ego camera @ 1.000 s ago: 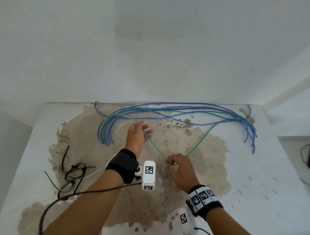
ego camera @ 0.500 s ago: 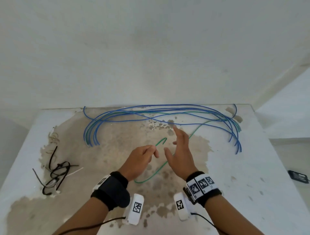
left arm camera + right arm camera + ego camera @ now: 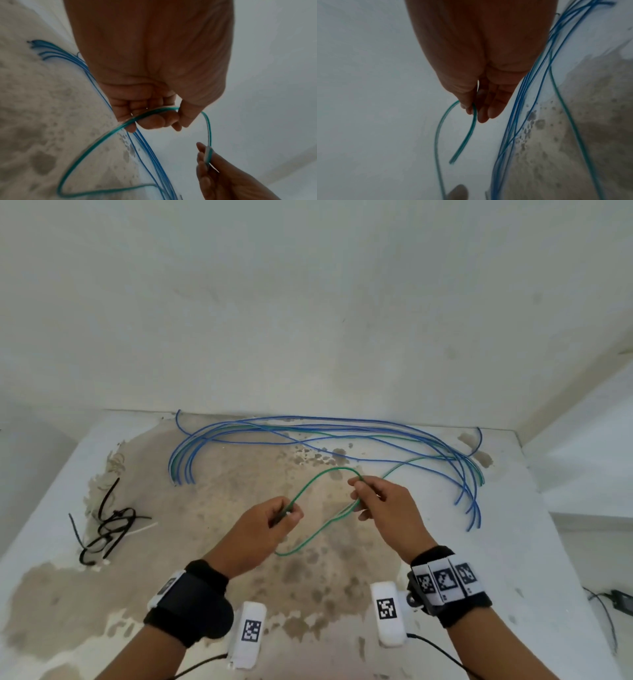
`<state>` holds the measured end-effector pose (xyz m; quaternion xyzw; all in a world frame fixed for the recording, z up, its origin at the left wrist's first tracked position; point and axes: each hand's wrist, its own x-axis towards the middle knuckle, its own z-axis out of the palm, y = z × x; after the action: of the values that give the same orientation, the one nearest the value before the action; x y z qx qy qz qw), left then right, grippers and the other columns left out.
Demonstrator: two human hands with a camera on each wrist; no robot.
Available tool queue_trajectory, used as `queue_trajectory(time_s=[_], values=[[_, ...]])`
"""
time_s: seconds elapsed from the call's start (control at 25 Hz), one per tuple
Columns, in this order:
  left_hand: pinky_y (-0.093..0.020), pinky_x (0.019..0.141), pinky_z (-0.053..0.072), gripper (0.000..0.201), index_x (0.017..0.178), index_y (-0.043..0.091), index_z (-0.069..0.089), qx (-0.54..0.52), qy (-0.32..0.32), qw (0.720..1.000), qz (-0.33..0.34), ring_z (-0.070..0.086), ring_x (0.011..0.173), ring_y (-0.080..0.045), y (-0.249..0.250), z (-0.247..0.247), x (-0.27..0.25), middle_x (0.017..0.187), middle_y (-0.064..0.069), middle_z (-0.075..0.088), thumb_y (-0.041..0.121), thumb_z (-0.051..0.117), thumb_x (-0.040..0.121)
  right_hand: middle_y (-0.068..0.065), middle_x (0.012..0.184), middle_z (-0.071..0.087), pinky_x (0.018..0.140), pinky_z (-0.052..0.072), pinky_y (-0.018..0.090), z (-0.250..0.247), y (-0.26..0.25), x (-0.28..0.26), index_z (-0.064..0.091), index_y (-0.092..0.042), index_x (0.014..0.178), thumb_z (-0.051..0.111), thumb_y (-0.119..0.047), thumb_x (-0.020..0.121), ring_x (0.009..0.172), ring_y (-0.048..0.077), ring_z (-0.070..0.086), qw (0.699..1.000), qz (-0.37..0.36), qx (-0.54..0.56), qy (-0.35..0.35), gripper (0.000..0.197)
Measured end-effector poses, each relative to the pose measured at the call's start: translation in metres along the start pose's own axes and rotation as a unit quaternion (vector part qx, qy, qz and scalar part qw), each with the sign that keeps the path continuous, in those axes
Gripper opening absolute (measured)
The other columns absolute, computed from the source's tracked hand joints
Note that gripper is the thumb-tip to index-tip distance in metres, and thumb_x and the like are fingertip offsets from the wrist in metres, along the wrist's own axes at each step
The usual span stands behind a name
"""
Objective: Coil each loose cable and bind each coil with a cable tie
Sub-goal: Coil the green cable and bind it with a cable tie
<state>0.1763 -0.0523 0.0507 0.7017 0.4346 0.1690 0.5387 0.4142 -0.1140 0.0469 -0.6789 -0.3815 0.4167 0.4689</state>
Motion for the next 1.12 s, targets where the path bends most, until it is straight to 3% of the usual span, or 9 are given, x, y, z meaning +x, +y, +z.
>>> queue_trajectory(time_s=[0.16,0.28,0.4,0.52,0.72,0.92,1.0,1.12], values=[[-0.027,0.072,0.045,0.016,0.111,0.028,0.070,-0.105,0.045,0.993,0.016,0.051,0.071,-0.013,0.015,0.022,-0.003,0.078,0.007,0.056,0.021,0.063,0.098,0.003,0.085,0.071,0.068,0.059,0.024,0.009,-0.027,-0.011,0.074,-0.012,0.102,0.060,-0.016,0.101,0.077,0.018,0.071,0.978,0.054,0.201,-0.013,0.014],[-0.024,0.068,0.045,0.018,0.108,0.032,0.075,-0.182,0.115,0.976,0.025,0.047,0.068,-0.013,0.039,0.031,0.000,0.082,0.008,0.060,0.029,0.061,0.098,0.003,0.086,0.073,0.068,0.058,0.024,0.022,-0.036,-0.019,0.071,-0.007,0.104,0.061,-0.017,0.100,0.082,0.019,0.074,0.958,0.075,0.274,-0.027,0.014],[-0.029,0.063,0.037,0.021,0.094,0.029,0.076,-0.272,0.120,0.955,0.008,0.044,0.065,-0.015,0.055,0.027,-0.001,0.090,-0.002,0.060,0.045,0.062,0.092,0.004,0.092,0.074,0.071,0.058,0.027,0.024,-0.041,-0.028,0.069,-0.009,0.105,0.062,-0.021,0.099,0.086,0.020,0.075,0.962,0.070,0.249,-0.082,0.015],[-0.033,0.059,0.028,0.024,0.082,0.028,0.070,-0.273,0.080,0.958,-0.016,0.040,0.061,-0.016,0.060,0.013,-0.008,0.090,-0.012,0.058,0.041,0.057,0.097,0.001,0.096,0.074,0.076,0.055,0.031,0.026,-0.047,-0.030,0.070,-0.014,0.112,0.062,-0.026,0.098,0.089,0.019,0.072,0.967,0.056,0.221,-0.117,0.019],[-0.022,0.057,0.037,0.033,0.078,0.023,0.063,-0.248,0.039,0.967,-0.039,0.036,0.058,-0.009,0.062,-0.008,-0.025,0.067,0.004,0.047,0.027,0.044,0.106,-0.002,0.081,0.064,0.072,0.049,0.035,0.040,-0.069,-0.031,0.072,-0.016,0.114,0.051,-0.022,0.105,0.068,0.017,0.061,0.975,0.000,0.162,-0.149,0.023],[-0.030,0.078,0.046,0.034,0.073,0.016,0.051,-0.273,0.033,0.961,-0.038,0.048,0.066,-0.014,0.060,-0.030,-0.033,0.061,0.003,0.042,0.025,0.044,0.105,0.003,0.081,0.059,0.063,0.051,0.025,0.062,-0.088,-0.039,0.071,-0.016,0.115,0.047,-0.021,0.107,0.063,0.015,0.058,0.979,-0.013,0.121,-0.166,0.026],[-0.029,0.076,0.051,0.032,0.076,0.014,0.048,-0.311,0.023,0.949,-0.040,0.055,0.063,-0.017,0.060,-0.040,-0.036,0.057,0.002,0.040,0.025,0.043,0.106,0.003,0.081,0.058,0.063,0.052,0.027,0.071,-0.094,-0.040,0.071,-0.015,0.115,0.048,-0.021,0.107,0.062,0.014,0.058,0.978,-0.007,0.131,-0.165,0.025],[-0.032,0.066,0.043,0.027,0.082,0.014,0.046,-0.301,0.028,0.953,-0.026,0.036,0.046,-0.011,0.058,-0.059,-0.041,0.054,0.006,0.030,0.024,0.043,0.107,0.002,0.079,0.058,0.062,0.055,0.029,0.091,-0.106,-0.043,0.071,-0.014,0.114,0.050,-0.019,0.106,0.063,0.016,0.063,0.973,0.015,0.148,-0.177,0.023]])
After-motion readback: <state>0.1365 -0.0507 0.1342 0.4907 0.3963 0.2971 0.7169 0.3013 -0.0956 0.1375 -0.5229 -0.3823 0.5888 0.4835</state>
